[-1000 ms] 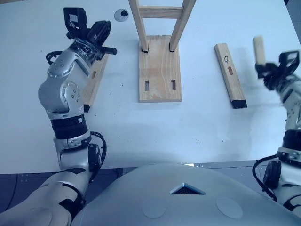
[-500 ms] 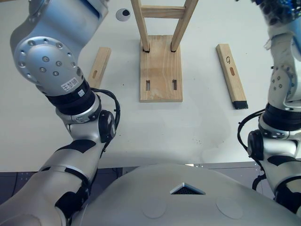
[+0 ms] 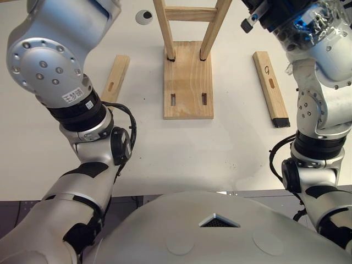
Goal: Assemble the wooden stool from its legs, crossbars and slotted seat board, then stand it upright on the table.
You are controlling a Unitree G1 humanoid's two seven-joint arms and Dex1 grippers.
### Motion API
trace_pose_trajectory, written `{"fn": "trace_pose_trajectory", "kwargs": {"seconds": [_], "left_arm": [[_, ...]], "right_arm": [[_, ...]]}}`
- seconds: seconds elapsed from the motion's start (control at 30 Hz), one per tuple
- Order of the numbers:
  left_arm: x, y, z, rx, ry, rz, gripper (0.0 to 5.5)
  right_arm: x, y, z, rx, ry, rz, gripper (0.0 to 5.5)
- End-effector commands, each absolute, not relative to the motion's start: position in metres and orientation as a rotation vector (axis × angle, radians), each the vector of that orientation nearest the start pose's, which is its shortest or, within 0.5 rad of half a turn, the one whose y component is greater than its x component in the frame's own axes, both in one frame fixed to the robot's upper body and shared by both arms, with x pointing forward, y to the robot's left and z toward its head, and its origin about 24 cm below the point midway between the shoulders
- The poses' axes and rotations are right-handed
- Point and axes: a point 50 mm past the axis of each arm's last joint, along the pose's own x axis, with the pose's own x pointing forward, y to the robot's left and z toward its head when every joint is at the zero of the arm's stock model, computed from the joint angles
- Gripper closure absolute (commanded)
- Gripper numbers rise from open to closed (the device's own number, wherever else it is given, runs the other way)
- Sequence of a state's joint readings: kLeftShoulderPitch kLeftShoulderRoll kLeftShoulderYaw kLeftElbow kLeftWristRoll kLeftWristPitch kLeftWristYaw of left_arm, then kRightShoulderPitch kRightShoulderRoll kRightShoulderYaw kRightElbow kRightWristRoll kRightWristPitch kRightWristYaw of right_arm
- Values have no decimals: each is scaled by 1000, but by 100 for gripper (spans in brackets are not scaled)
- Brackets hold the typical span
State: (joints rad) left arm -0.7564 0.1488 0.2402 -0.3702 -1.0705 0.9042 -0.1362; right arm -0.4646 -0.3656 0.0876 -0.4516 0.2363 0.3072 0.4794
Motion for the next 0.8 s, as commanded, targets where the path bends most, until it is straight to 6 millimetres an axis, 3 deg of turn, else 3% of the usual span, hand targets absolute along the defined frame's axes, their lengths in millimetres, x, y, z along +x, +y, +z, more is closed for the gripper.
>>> {"fn": "trace_pose_trajectory", "kwargs": {"seconds": [0.03, 0.13, 0.23, 0.3, 0.37, 0.5, 0.63, 0.7, 0.8], "left_arm": [[276, 101, 284, -562, -286, -975, 461], [277, 102, 282, -576, -279, -967, 507], [277, 102, 283, -581, -282, -961, 511], [278, 104, 284, -566, -299, -949, 511], [278, 116, 290, -510, -332, -914, 512], [279, 167, 294, -359, -318, -754, 512], [267, 245, 255, -274, -137, -469, 512], [262, 262, 229, -259, -61, -389, 512], [253, 267, 189, -233, 6, -380, 512]], "right_arm": [[268, -113, 228, -300, -511, 766, 420], [270, -113, 230, -280, -503, 767, 420], [270, -112, 231, -270, -495, 778, 420], [271, -111, 228, -265, -463, 797, 373], [273, -108, 213, -299, -366, 825, 336], [276, -111, 189, -373, -220, 807, 265], [272, -117, 175, -386, -146, 775, 196], [269, -119, 169, -386, -121, 767, 191], [269, -122, 162, -396, -100, 756, 191]]}}
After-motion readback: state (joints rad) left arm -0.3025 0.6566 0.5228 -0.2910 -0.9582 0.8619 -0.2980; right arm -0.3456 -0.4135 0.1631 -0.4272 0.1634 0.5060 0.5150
